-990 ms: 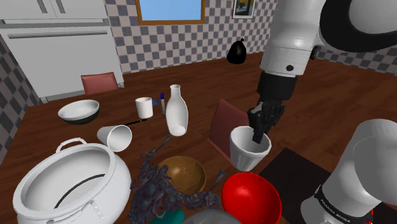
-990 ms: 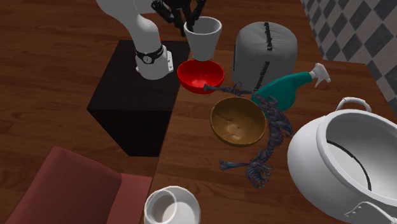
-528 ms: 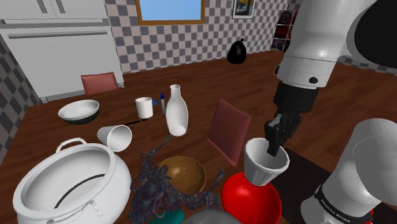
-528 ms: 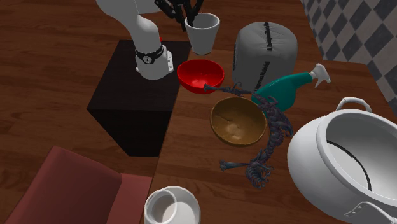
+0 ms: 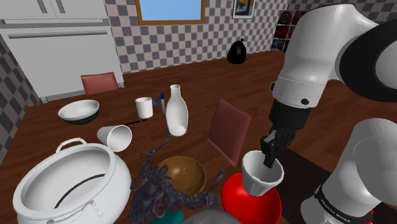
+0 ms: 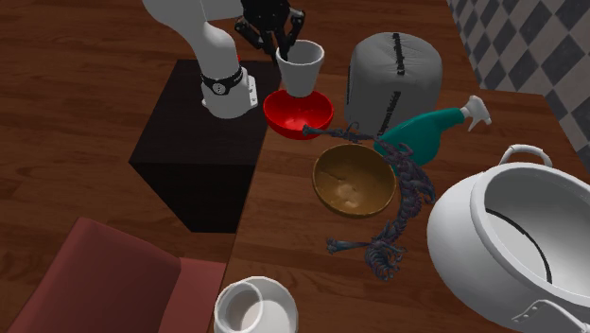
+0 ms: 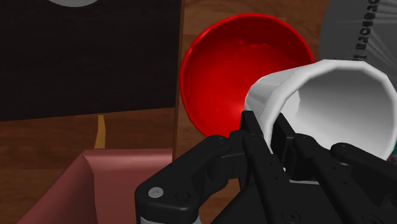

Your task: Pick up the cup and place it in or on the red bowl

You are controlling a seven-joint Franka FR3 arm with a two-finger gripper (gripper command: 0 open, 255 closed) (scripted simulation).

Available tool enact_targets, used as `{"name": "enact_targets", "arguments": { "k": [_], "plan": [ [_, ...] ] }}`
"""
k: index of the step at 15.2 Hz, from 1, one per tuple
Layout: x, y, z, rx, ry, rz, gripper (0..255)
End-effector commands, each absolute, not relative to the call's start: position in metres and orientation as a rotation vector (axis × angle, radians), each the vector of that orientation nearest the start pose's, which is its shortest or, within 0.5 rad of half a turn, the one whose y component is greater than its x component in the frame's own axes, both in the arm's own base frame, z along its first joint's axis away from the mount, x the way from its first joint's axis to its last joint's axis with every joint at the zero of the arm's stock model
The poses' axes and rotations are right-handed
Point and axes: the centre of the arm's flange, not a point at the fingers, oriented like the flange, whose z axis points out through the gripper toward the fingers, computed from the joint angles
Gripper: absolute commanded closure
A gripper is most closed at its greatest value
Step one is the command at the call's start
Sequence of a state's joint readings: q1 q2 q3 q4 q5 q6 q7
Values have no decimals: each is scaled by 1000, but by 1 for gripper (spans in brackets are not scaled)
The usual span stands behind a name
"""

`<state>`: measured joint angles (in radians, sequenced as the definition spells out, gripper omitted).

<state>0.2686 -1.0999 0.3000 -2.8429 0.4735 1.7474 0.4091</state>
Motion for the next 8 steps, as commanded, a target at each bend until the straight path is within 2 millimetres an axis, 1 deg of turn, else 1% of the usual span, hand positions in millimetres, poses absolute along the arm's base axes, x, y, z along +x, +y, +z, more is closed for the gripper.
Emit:
{"name": "enact_targets", "arguments": {
  "k": [1, 8],
  "plan": [
    [192, 163, 438, -2954, 131, 120, 255],
    [192, 163, 400, -2954, 131, 120, 255]
  ]
}}
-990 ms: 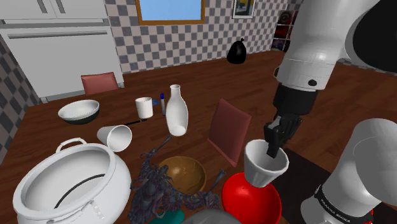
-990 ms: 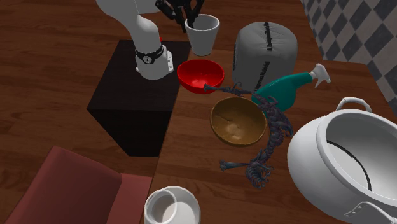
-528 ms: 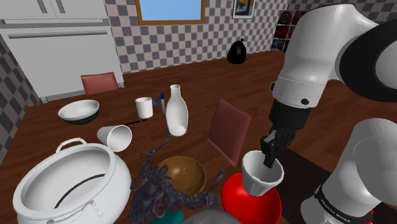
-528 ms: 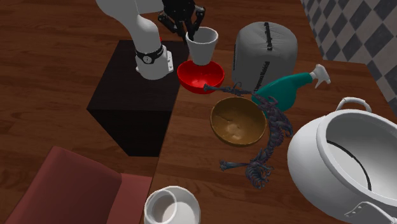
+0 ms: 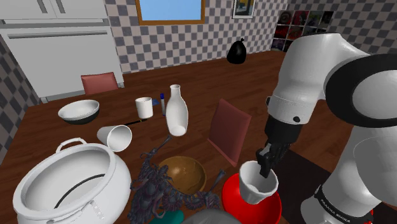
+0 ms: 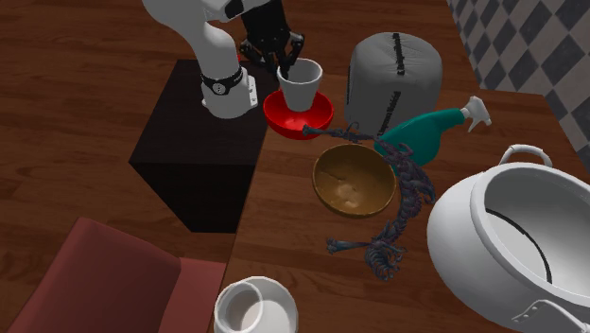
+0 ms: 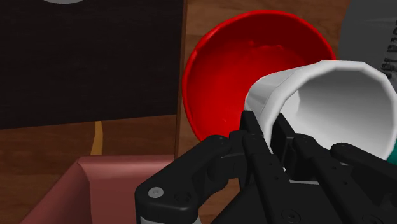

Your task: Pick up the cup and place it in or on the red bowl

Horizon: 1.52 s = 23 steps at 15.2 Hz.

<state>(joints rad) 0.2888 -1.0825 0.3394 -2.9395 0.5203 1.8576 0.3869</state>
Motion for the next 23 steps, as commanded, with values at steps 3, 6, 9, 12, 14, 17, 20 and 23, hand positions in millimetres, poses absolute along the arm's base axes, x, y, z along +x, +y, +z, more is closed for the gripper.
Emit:
{"name": "enact_targets", "arguments": {
  "k": [3, 6, 9, 12, 14, 17, 20, 23],
  "plan": [
    [192, 163, 400, -2954, 131, 120, 255],
    [192, 163, 400, -2954, 131, 120, 255],
    [192, 163, 400, -2954, 131, 120, 0],
    [192, 163, 400, -2954, 131, 120, 0],
    [193, 161, 413, -2954, 131, 120, 0],
    [195, 154, 449, -2954, 131, 120, 0],
    [195, 154, 449, -2954, 131, 120, 0],
    [195, 154, 449, -2954, 131, 120, 0]
  ]
}}
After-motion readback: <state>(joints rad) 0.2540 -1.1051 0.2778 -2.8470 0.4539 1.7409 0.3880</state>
